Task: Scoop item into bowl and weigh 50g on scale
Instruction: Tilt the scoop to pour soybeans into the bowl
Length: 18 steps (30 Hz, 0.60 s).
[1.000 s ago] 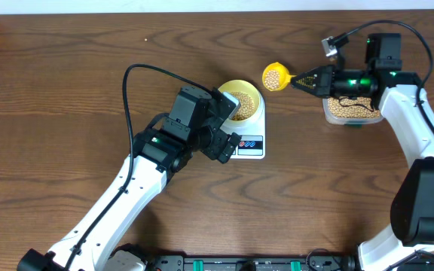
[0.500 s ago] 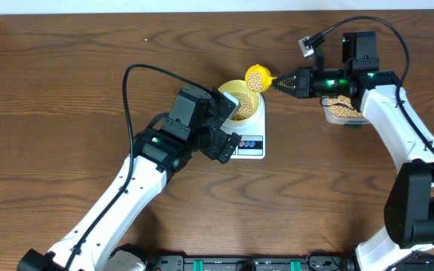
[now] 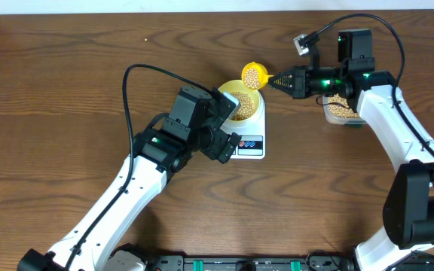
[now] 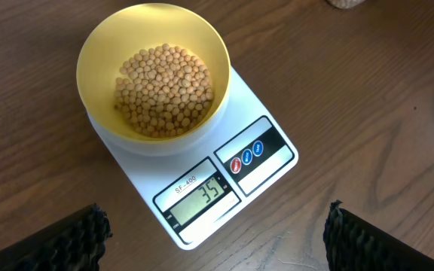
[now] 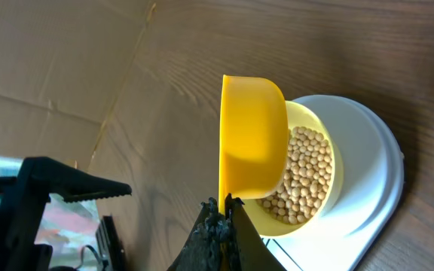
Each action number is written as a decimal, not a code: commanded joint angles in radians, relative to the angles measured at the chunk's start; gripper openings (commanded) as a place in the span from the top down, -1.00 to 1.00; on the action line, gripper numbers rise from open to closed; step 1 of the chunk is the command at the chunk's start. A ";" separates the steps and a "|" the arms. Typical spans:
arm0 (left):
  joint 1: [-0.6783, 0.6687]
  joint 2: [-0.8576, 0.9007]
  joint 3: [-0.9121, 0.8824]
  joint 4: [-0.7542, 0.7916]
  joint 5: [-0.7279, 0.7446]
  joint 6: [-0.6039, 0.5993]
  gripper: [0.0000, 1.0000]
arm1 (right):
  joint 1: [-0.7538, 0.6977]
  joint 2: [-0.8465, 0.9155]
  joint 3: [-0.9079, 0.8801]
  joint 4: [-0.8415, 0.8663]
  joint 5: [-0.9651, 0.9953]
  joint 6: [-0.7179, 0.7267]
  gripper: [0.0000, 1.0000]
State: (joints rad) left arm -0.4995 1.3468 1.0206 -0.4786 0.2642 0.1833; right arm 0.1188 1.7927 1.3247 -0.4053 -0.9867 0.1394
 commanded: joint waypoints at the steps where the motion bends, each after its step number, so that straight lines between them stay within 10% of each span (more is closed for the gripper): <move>1: 0.005 0.006 -0.008 -0.003 0.012 -0.002 -0.87 | 0.019 0.009 -0.005 0.003 -0.006 -0.092 0.98; 18: 0.005 0.006 -0.008 -0.003 0.012 -0.002 -0.87 | 0.042 0.009 -0.005 0.002 -0.006 -0.417 0.98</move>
State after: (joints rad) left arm -0.4992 1.3468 1.0206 -0.4786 0.2642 0.1833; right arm 0.1455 1.7927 1.3247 -0.4057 -0.9863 -0.1497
